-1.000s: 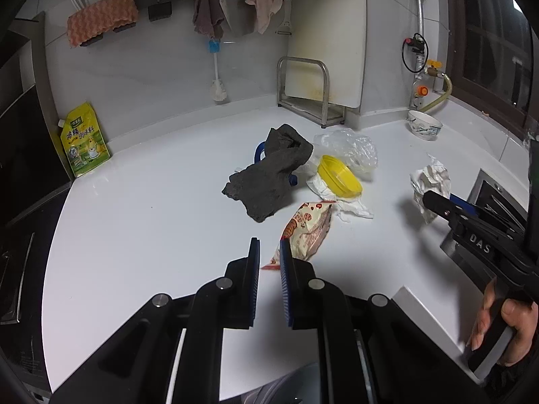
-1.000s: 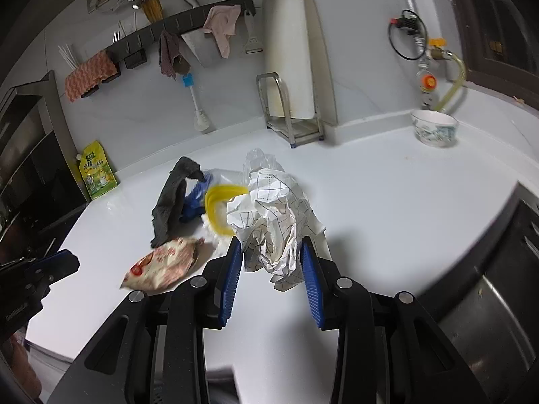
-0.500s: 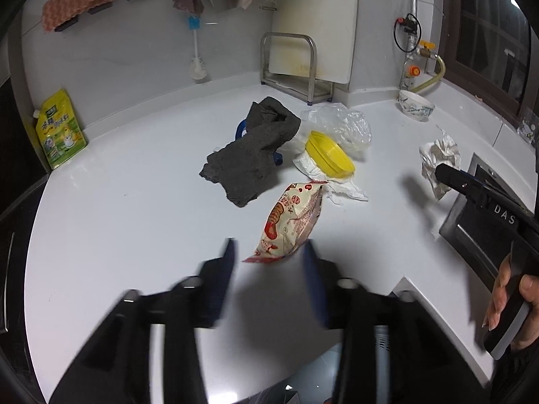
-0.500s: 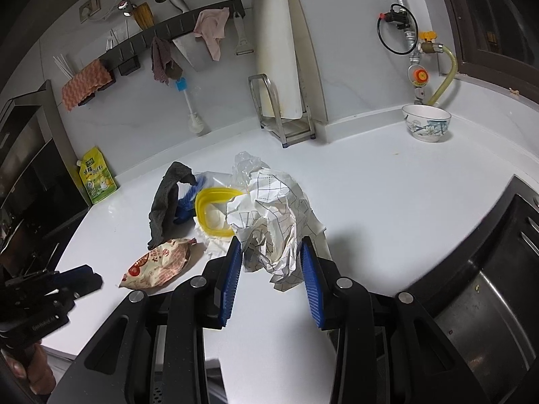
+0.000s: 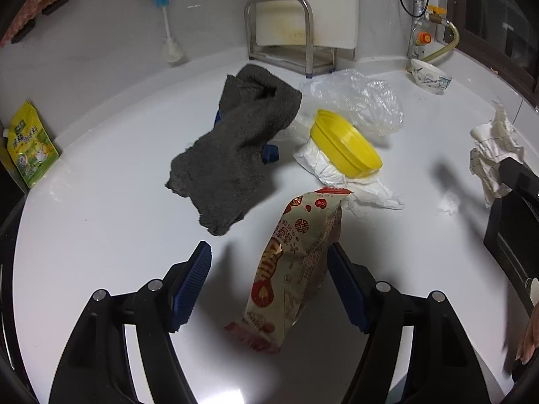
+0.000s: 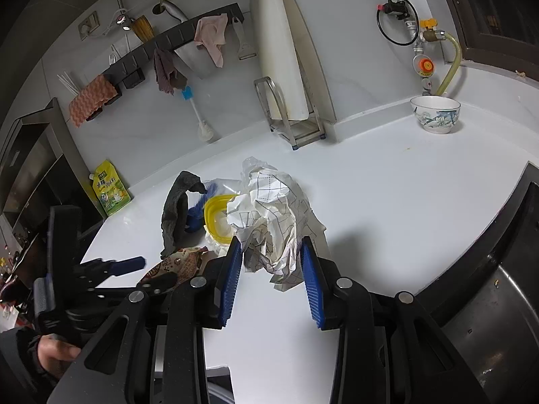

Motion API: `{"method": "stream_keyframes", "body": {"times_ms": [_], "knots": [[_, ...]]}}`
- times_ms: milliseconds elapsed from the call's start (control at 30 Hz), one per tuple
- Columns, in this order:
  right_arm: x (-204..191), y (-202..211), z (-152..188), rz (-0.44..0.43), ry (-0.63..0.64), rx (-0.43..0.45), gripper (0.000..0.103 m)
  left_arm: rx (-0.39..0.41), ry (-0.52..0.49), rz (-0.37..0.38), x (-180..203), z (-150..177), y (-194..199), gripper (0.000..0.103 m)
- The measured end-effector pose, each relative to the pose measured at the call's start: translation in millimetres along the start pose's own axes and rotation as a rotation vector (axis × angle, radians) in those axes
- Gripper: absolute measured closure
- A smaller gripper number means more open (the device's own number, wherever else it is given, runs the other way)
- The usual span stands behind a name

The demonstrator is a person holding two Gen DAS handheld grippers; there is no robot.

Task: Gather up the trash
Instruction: 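Grasp the red-printed snack wrapper with the left tool while the right tool holds the paper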

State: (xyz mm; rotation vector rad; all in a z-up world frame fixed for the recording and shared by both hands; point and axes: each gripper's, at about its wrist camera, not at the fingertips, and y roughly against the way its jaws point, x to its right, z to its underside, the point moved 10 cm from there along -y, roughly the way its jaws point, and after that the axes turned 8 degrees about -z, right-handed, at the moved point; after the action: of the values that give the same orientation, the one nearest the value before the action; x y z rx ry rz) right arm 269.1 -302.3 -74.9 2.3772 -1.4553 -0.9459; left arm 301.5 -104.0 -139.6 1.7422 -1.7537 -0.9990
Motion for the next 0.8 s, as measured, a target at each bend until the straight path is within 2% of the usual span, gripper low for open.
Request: {"method": "stream_keyframes", "body": {"times_ms": [67, 167, 200, 233, 433, 633, 800], "knots": [[0, 0, 0, -0.002, -0.004, 0.0, 0.069, -0.019, -0.007, -0.012, 2, 2, -7, 0.035], [1, 0, 0, -0.002, -0.008, 0.001, 0.069, -0.009, -0.003, 0.003, 5, 4, -7, 0.056], [1, 0, 0, -0.003, -0.009, 0.0, 0.069, -0.005, -0.003, 0.012, 7, 5, -6, 0.073], [1, 0, 1, -0.003, -0.01, -0.002, 0.069, -0.004, -0.005, 0.016, 9, 6, -4, 0.085], [-1, -2, 6, 0.006, 0.007, -0.017, 0.069, 0.016, 0.014, -0.014, 5, 16, 14, 0.087], [-9, 5, 14, 0.0, 0.008, -0.006, 0.069, 0.097, 0.043, -0.067, -12, 28, 65, 0.087], [-33, 29, 33, 0.005, 0.014, 0.004, 0.069, 0.141, 0.04, -0.082, -18, 43, 98, 0.087]]}}
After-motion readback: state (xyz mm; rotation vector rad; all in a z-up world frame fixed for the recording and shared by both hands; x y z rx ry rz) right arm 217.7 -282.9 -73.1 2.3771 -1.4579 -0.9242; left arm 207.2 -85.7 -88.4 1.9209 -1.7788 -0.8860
